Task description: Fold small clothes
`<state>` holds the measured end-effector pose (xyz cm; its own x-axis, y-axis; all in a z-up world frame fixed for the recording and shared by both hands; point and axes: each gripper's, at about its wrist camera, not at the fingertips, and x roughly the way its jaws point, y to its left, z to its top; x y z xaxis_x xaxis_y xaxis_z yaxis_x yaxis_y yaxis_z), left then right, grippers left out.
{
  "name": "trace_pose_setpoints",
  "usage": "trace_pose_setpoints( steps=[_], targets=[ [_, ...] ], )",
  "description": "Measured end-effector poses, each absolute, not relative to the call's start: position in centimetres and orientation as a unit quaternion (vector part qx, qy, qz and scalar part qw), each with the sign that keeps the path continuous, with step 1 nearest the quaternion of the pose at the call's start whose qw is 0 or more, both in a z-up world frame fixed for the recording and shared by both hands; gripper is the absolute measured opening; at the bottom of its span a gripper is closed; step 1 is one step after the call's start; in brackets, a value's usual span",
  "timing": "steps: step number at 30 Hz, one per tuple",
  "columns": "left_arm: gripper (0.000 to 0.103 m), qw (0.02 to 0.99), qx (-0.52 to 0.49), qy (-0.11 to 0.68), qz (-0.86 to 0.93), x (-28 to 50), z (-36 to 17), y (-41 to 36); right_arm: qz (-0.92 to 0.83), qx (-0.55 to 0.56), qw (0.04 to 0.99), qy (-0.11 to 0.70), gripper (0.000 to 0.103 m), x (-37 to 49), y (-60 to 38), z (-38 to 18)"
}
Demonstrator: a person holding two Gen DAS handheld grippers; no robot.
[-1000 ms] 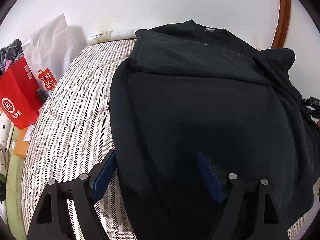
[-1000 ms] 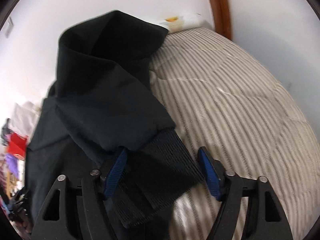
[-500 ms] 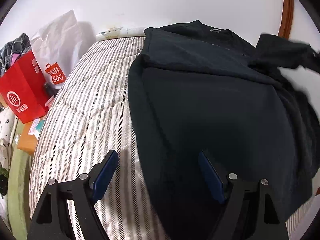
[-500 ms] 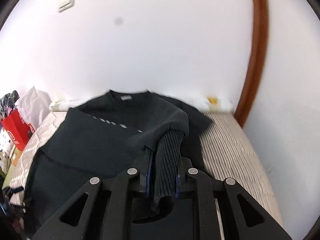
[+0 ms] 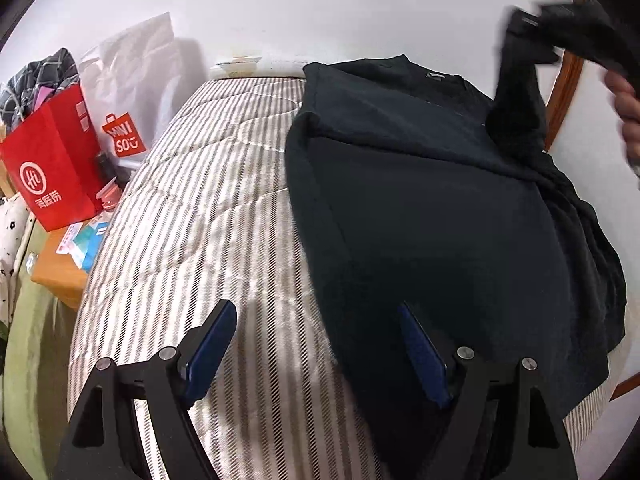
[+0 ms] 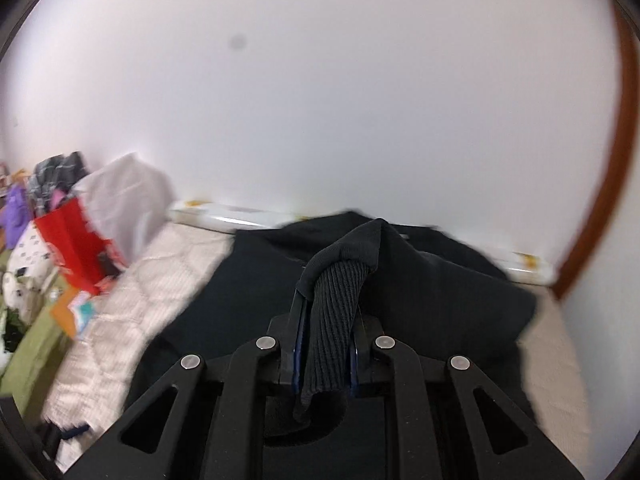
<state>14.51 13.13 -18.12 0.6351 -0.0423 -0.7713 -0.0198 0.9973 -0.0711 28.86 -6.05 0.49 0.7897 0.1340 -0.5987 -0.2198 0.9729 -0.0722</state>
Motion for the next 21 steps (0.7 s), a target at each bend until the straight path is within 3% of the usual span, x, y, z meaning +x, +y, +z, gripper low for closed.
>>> trace_pose_setpoints(
  steps=[3,5,7,21],
  targets=[
    [0.08,0.902,-0.029,0.432,0.001,14.1,-18.0,13.4,0.145,-0.059,0.932,0.328,0.022,30.7,-1.5,-1.1],
    [0.08,0.902,-0.018,0.431,0.003,13.7,-17.8,13.3,0.167,-0.051,0.927,0.332,0.045,30.6,-0.6,-1.6],
    [0.08,0.904,-0.009,0.427,0.005,13.3,-17.5,13.2,0.16,-0.047,0.933,0.319,0.052,29.8,-1.3,-2.2],
    [0.08,0.913,-0.018,0.406,0.018,13.7,-13.8,10.1,-0.014,-0.039,0.923,0.383,0.053,21.2,-21.9,-5.8]
  ],
)
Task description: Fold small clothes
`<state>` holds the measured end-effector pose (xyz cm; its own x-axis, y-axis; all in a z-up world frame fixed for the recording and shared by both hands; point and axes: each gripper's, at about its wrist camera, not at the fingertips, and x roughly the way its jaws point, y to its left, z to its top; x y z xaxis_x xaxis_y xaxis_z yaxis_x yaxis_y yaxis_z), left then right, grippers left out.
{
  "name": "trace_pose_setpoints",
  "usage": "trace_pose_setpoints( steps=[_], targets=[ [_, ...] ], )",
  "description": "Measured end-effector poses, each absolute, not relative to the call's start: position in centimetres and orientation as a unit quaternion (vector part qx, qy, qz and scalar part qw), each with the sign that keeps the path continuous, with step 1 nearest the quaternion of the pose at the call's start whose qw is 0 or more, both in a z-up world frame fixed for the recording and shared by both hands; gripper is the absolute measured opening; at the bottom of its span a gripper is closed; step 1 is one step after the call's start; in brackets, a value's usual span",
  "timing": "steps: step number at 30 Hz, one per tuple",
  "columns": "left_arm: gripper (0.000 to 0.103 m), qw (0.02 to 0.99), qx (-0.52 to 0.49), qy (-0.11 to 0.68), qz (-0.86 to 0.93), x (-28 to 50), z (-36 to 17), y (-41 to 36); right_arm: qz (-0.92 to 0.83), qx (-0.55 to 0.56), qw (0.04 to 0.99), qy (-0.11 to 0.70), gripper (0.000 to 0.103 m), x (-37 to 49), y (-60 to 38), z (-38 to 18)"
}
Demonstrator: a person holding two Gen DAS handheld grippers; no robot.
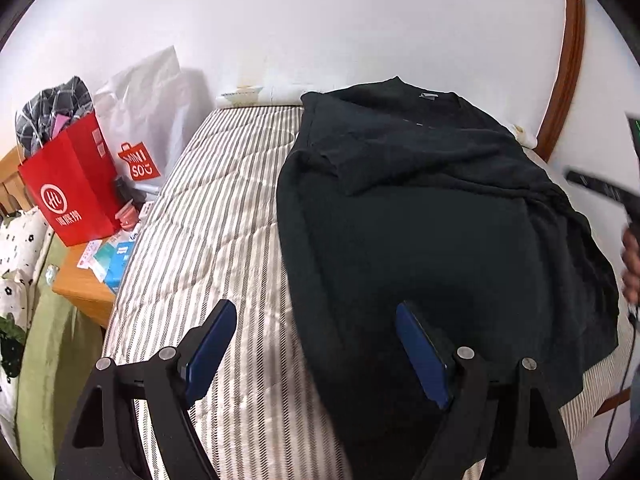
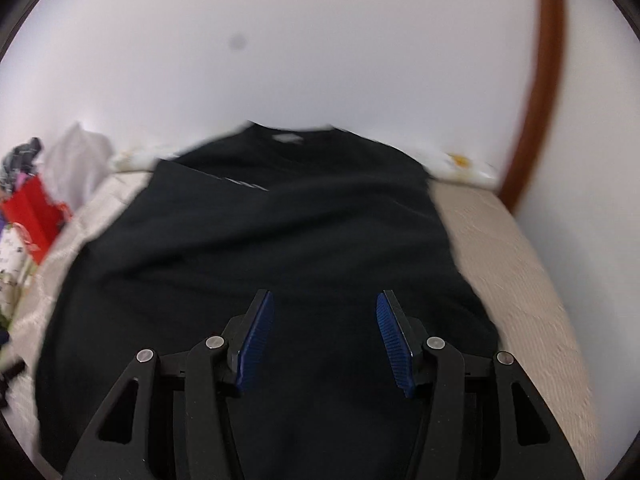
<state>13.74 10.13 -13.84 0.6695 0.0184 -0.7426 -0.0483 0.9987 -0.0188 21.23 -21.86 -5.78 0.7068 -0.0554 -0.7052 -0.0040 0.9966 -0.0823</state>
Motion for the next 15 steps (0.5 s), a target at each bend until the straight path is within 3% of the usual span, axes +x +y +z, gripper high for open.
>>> trace_pose_setpoints(
  steps=[8,15],
  targets=[
    [0.08,0.912,0.0,0.41,0.027,17.0,-13.0,7.5,-0.065,-0.043,0.913,0.402,0.053,19.3,-28.0,-7.4],
    [0.08,0.908,0.029,0.418,0.033,22.1,-13.9,5.9,-0.089,-0.092,0.906,0.404,0.053,24.6,-28.6,-9.7]
  ],
)
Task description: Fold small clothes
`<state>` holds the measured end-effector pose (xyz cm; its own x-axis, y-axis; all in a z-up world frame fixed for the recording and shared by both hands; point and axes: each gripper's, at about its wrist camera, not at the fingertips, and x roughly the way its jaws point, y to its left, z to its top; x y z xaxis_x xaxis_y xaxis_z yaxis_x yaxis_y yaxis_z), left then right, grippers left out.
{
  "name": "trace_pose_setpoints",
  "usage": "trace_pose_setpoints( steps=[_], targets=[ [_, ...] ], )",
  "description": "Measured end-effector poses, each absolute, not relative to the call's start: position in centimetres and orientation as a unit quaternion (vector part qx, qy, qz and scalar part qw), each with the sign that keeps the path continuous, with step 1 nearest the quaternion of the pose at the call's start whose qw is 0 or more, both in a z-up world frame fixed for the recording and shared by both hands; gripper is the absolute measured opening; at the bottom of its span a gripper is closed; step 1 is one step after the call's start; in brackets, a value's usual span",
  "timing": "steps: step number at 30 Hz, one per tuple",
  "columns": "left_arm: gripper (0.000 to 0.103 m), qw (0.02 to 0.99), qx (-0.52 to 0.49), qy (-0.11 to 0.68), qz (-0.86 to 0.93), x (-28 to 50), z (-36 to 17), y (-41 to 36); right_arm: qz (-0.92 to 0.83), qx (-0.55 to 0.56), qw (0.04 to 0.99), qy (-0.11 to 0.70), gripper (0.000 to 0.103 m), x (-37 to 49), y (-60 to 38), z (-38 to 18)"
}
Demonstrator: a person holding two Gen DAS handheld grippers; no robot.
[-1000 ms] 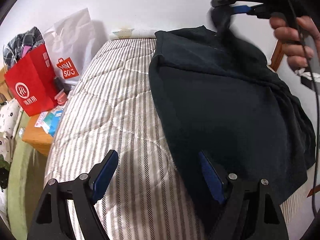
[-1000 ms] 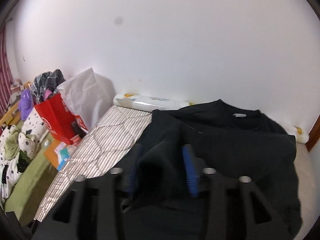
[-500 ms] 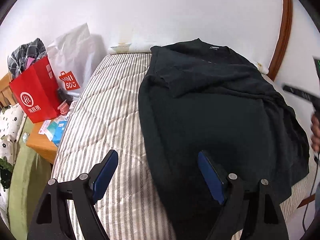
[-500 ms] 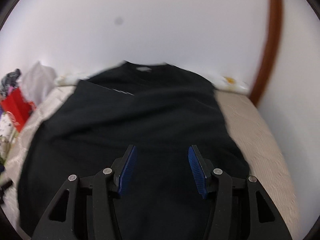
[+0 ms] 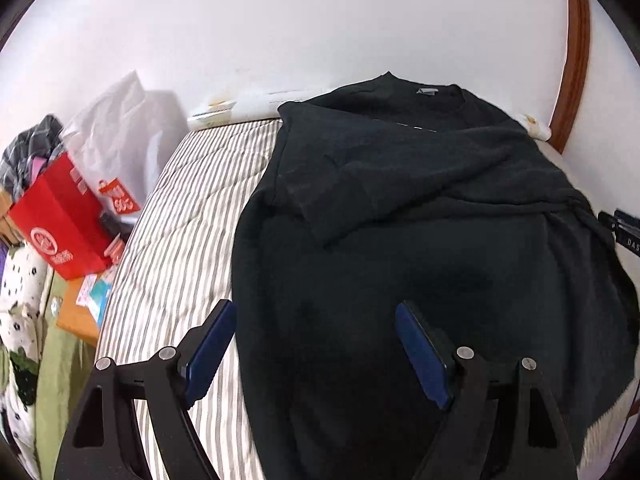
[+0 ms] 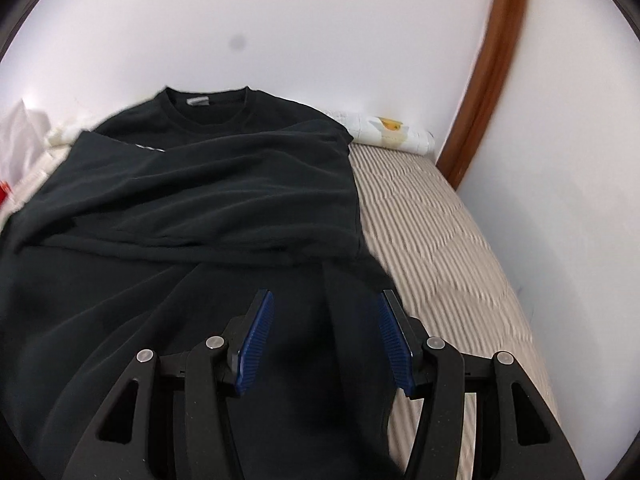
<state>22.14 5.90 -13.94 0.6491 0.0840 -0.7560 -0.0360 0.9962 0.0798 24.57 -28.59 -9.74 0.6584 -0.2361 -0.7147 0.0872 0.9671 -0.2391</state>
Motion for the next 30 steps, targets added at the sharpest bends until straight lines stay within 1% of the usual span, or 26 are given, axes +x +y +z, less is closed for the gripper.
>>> trace_pose_setpoints(
  steps=[3,6,9,11,13,15,16,17,18,19,21,25,30],
  targets=[
    [0.079,0.905,0.028,0.424,0.03,24.7,-14.2,5.8,-0.106,-0.132,0.897,0.407,0.053,28.1,-28.2,-11.1],
    [0.079,0.908,0.018,0.419,0.02,27.4,-14.2,6.4,-0.108,-0.129,0.887,0.43,0.053,30.7,-28.7,-12.7],
    [0.074,0.912,-0.001,0.41,0.021,30.2,-14.2,7.7,-0.117,-0.135,0.883,0.434,0.053,32.1,-29.5,-14.1],
    [0.066,0.91,-0.018,0.413,0.015,32.0,-14.6,8.4,-0.113,-0.127,0.89,0.424,0.053,32.3,-30.0,-14.2],
    [0.056,0.907,-0.029,0.42,0.009,33.7,-15.3,9.0,-0.105,-0.111,0.895,0.419,0.053,32.4,-30.5,-14.2],
    [0.05,0.904,-0.032,0.425,0.014,34.9,-15.9,9.4,-0.091,-0.099,0.898,0.418,0.045,32.4,-30.9,-14.3],
    [0.045,0.904,-0.036,0.426,0.018,35.3,-16.2,9.6,-0.087,-0.096,0.899,0.419,0.037,32.4,-31.0,-14.4],
    [0.042,0.904,-0.042,0.425,0.017,35.7,-16.5,9.8,-0.085,-0.096,0.899,0.418,0.026,32.5,-31.1,-14.5],
    [0.032,0.903,-0.054,0.426,0.012,36.1,-16.7,9.9,-0.08,-0.096,0.901,0.416,0.024,32.4,-31.1,-14.5],
    [0.025,0.902,-0.058,0.428,0.011,36.3,-16.8,9.9,-0.078,-0.094,0.903,0.411,0.02,32.2,-31.1,-14.3],
    [0.01,0.908,-0.052,0.416,0.024,36.3,-16.4,9.9,-0.069,-0.078,0.912,0.398,0.017,31.8,-31.6,-13.7],
    [0.009,0.925,-0.057,0.375,0.018,35.9,-13.9,10.2,-0.061,-0.067,0.929,0.358,0.015,30.2,-32.7,-11.3],
    [0.009,0.926,-0.064,0.373,0.017,37.7,-12.6,10.6,-0.063,-0.054,0.921,0.38,0.016,30.5,-33.8,-11.4]
  ],
)
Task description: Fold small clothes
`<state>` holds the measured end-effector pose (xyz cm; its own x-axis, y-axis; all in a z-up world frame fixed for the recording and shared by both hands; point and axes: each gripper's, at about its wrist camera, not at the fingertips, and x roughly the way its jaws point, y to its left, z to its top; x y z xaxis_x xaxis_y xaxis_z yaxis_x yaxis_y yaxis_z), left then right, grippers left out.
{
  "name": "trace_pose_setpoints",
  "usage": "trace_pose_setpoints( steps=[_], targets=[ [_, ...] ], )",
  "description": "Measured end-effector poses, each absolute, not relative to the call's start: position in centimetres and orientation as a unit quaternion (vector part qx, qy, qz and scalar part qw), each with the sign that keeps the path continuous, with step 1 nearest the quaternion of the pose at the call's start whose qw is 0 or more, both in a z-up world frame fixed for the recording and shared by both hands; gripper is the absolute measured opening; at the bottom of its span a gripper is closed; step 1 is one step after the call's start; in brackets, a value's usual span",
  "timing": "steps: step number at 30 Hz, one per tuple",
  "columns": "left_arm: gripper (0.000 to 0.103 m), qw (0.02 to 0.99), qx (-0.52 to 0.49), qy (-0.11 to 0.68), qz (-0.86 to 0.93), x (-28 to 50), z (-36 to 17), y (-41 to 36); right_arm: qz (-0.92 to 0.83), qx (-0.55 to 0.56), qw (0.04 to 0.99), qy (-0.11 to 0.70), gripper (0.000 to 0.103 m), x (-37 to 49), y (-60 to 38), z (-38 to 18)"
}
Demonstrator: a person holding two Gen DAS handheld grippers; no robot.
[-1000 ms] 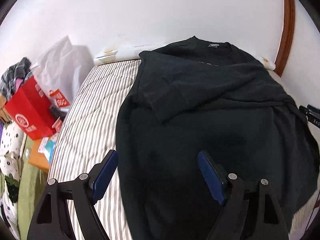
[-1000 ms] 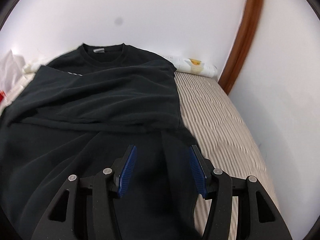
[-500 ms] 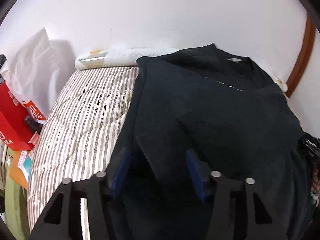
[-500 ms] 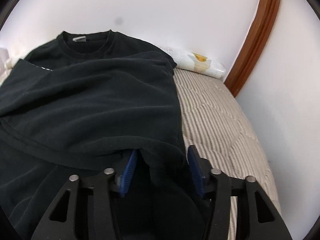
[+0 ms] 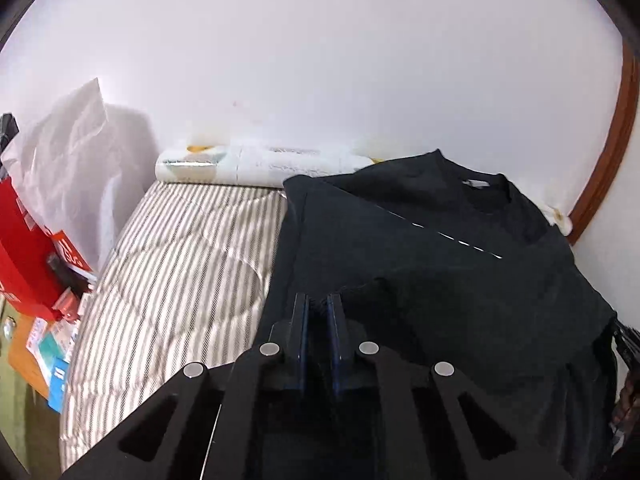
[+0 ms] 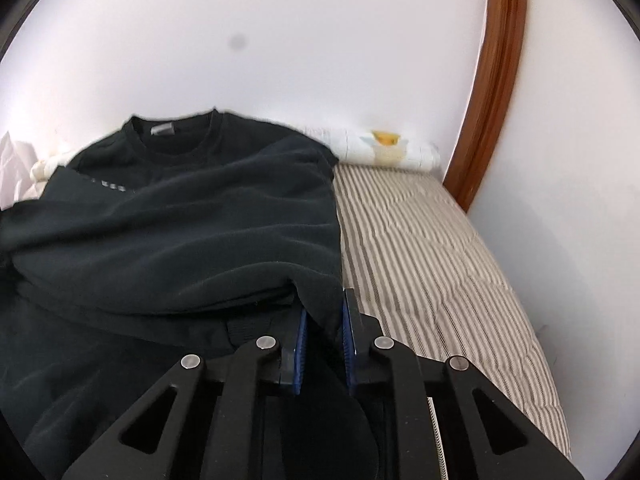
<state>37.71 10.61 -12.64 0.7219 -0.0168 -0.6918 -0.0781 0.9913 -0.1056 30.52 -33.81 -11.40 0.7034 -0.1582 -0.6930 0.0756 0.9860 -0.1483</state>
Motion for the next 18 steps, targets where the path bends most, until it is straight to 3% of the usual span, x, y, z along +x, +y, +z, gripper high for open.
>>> trace_pose_setpoints(
  steps=[3,8,12,17,18],
  targets=[
    [0.009,0.916,-0.044,0.397,0.03,39.1,-13.9,10.3,-0.06,-0.067,0.91,0.405,0.02,30.4,-33.6,-11.7],
    [0.01,0.909,-0.025,0.414,0.04,39.2,-15.5,10.1,-0.021,-0.024,0.931,0.365,0.029,28.7,-34.4,-9.1],
    [0.011,0.904,-0.023,0.424,0.043,38.7,-15.9,9.8,-0.025,0.006,0.931,0.364,0.03,30.1,-34.7,-9.1],
    [0.028,0.907,-0.007,0.42,0.036,36.8,-15.6,8.9,-0.076,-0.042,0.886,0.455,0.03,33.6,-34.4,-13.0],
    [0.035,0.907,-0.006,0.42,0.038,36.4,-15.5,8.8,-0.076,-0.043,0.886,0.455,0.03,33.4,-34.5,-13.0]
  ],
)
